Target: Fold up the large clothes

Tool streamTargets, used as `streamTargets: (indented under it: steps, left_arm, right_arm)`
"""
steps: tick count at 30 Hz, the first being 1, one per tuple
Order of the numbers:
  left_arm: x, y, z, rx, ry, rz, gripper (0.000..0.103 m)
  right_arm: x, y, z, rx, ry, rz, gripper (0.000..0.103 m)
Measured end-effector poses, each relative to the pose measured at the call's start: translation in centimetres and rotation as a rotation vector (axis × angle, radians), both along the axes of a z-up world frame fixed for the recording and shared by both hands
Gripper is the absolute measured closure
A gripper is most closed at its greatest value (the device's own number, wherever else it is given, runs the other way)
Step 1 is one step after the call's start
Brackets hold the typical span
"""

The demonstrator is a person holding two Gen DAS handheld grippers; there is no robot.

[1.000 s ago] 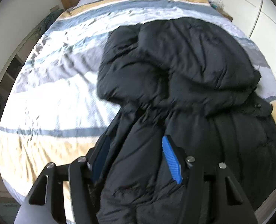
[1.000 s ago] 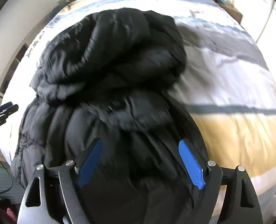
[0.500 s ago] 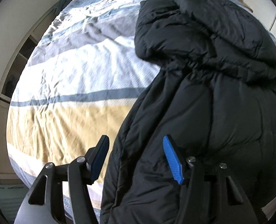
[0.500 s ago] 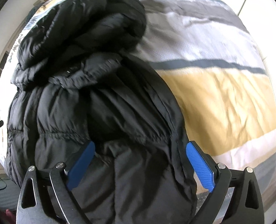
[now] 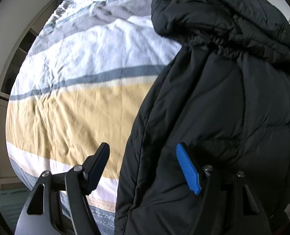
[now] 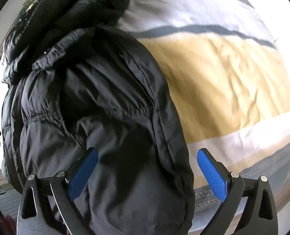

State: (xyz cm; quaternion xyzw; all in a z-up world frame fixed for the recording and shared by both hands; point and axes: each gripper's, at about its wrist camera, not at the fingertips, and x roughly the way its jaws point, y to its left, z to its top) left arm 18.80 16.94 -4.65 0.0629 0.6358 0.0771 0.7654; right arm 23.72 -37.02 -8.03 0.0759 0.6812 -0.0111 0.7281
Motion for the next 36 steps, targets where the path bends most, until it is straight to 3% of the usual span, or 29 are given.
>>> streamTargets:
  steps: [8, 20, 26, 36]
  left_arm:
    - [-1.6, 2.9, -2.2, -0.145, 0.07, 0.048, 0.034]
    - [-5.8, 9.8, -5.8, -0.525, 0.19, 0.238, 0.034]
    - [-8.0, 9.8, -7.2, -0.726, 0.27, 0.228, 0.034]
    - [-9.4, 9.3, -8.1, -0.862, 0.284, 0.264, 0.034]
  right_arm:
    - [-2.2, -1.8, -2.5, 0.052, 0.074, -0.006, 0.001]
    - [-4.6, -4.3, -6.2, 0.261, 0.151, -0.102, 0.001]
    - [-6.5, -3.7, -7.4, 0.319, 0.17, -0.117, 0.001]
    - [-8.2, -1.2, -7.4, 0.346, 0.201, -0.089, 0.001]
